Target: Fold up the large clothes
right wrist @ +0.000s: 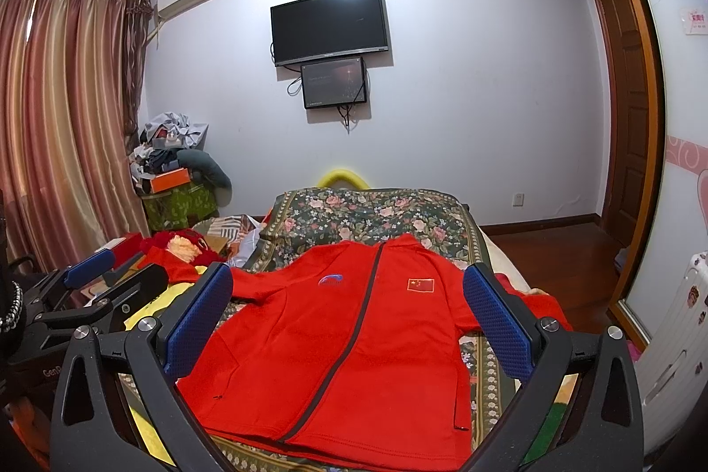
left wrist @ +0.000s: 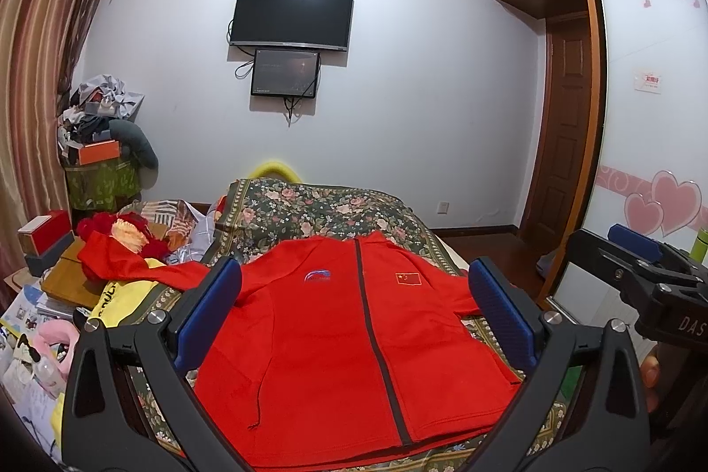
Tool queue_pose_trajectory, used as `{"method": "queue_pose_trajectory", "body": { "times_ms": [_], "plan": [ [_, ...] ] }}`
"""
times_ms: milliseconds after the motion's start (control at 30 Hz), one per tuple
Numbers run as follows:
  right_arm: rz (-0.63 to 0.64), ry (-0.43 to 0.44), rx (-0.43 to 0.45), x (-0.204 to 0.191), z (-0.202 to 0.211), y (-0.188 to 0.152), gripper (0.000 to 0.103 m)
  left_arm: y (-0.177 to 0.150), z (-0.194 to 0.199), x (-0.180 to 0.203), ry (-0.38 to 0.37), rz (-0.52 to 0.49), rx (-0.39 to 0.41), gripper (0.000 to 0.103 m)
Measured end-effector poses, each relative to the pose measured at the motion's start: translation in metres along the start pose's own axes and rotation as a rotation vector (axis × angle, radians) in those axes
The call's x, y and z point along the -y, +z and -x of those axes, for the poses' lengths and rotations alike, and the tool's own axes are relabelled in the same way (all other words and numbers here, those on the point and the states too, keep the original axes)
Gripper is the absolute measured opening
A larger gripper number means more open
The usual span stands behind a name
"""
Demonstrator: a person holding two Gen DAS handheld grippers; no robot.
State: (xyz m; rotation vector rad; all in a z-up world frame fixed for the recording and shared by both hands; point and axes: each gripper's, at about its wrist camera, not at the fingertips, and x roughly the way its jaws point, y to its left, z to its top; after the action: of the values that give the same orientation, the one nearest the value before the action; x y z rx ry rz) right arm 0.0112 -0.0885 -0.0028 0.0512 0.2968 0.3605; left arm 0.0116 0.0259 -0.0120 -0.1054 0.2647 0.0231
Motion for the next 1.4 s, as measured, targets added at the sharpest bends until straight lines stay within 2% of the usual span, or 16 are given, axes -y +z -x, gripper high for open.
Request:
{"method": "queue_pose_trajectory", "body": {
  "times_ms": [467,767,1067,1300,1400],
  "plan": [
    [0.0,0.001,-0.026,0.001,-0.007,-0.007,0.103,-0.001,-0.007,-0.007,0.004,0.015,-0.015,0.103],
    [-0.004,-0.006,-0.087,0.004,-0.033,-0.007,0.103,-0.005,-0.03,-0.021,0.019,0.03,-0.054,0.103],
    [0.005,-0.022,-0.198,0.011,-0.082,-0.018,0.103,-0.007,-0.078,-0.063,0.088,0.069,-0.111,0.103],
    [-0.006,-0.082,-0.347,0.029,-0.14,-0.033,0.103,-0.011,-0.129,-0.117,0.18,0.093,-0.166,0.103],
    [-0.044,-0.109,-0.428,0.038,-0.169,-0.038,0.103,-0.014,-0.154,-0.146,0.247,0.094,-0.182,0.103]
  ]
}}
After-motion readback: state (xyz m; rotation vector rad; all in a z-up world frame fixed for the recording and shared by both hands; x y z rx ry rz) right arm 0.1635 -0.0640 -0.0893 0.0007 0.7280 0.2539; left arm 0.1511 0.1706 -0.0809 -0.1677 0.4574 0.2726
